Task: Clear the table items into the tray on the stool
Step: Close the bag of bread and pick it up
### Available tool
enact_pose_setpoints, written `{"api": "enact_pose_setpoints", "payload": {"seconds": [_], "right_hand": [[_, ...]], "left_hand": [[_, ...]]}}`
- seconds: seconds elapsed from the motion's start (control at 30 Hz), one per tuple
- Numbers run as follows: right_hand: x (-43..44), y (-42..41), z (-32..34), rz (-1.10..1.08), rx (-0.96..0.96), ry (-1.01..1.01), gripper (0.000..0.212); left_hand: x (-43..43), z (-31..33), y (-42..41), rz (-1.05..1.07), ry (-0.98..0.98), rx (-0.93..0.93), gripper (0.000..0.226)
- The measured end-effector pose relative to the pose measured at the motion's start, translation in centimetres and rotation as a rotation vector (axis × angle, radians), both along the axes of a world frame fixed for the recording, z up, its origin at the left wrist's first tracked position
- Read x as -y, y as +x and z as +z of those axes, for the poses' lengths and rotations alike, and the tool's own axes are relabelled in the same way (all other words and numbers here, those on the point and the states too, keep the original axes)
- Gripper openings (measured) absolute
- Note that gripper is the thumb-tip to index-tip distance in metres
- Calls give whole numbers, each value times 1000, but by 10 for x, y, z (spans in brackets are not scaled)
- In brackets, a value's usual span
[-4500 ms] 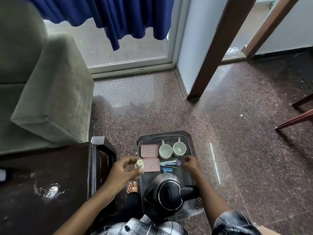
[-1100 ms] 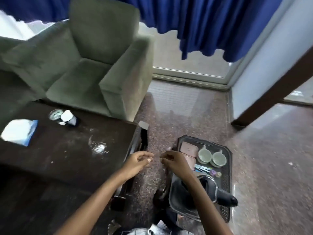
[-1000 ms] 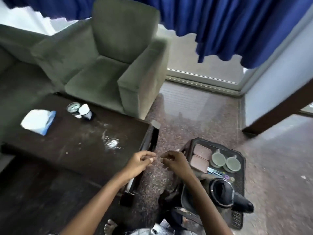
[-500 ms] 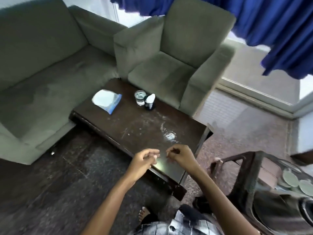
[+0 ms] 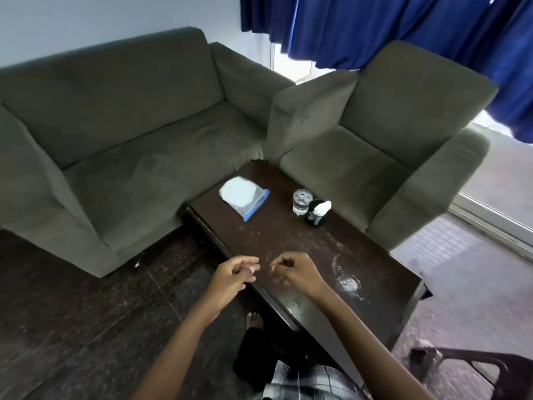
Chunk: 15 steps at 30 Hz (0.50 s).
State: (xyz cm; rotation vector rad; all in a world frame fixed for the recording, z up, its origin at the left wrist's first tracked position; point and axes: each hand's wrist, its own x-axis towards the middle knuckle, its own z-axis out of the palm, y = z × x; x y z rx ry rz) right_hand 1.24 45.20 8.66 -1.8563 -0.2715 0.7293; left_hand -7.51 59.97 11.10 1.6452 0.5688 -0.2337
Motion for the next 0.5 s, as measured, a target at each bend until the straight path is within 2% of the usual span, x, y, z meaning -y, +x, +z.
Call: {"api": "enact_pose_setpoints", "payload": {"seconds": [0.17,0.5], "right_hand": [[-65,59,-18,4,-46,-15,28],[-160,184,-50,-138,-102,-138,24]], "left_hand": [[-58,-4,54,41,19,-1,19],[-164,-1,164,4,59,-28,18]]}}
